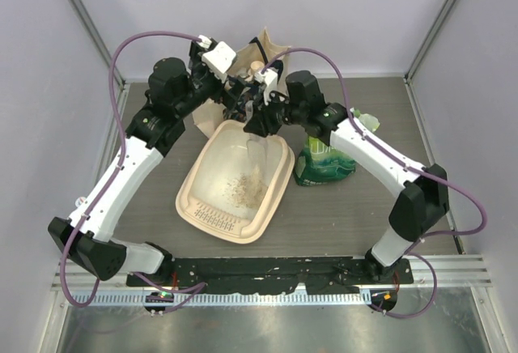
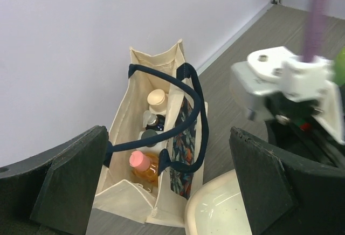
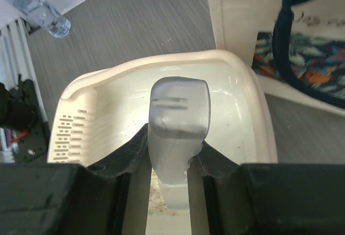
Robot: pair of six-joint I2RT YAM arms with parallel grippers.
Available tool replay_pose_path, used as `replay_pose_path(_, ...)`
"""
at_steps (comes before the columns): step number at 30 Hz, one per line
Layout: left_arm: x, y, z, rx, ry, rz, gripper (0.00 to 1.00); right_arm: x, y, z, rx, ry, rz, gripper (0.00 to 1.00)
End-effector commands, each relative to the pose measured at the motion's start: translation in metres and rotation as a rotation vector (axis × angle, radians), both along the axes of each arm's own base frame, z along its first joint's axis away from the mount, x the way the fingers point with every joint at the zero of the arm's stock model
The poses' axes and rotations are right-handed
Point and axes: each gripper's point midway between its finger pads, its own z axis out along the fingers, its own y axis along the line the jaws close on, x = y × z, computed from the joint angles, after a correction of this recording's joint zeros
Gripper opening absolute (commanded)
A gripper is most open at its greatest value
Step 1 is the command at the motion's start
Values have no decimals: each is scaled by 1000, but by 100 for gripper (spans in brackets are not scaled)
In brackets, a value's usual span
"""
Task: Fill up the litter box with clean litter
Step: Pour the cat litter into the litter box.
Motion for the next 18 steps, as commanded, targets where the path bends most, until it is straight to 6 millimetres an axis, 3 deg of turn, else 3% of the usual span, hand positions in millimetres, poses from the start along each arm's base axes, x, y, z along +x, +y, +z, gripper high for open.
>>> replay_pose_path(1,-1,-1,31,-42,-85,-17,100,-8,-6,38,-52,-313,64,1)
replay_pose_path(6,-1,0,39,-53,-100,-10,100,-2,-16,49,-43,-331,7,1)
replay_pose_path(8,-2,-1,42,-56,-103,-16,100,9,-25,62,25,-273,-61,1)
replay_pose_path(10,-6,-4,48,-72,-99,-41,100,19,-30,91,113,-239,-92,1)
replay_pose_path(11,-10,-6,51,-80,-102,-58,100,29,-42,104,165,-194,-148,1)
replay_pose_path(12,-12,-8,52,-89,-98,-75,100,36,-51,133,228,-211,-180,1)
replay_pose_path(13,-16,-10,54,-99,-94,-95,100,40,-57,148,271,-203,-189,1)
replay_pose_path(14,-24,-19,53,-121,-75,-149,100,55,-79,160,295,-204,-247,1)
replay_pose_path(15,-28,-23,51,-130,-58,-179,100,57,-89,188,357,-213,-272,1)
replay_pose_path(17,-42,-40,44,-143,-16,-287,99,64,-109,212,424,-210,-300,1)
replay_pose_path(18,-47,-51,33,-131,23,-329,99,71,-131,234,485,-215,-346,1)
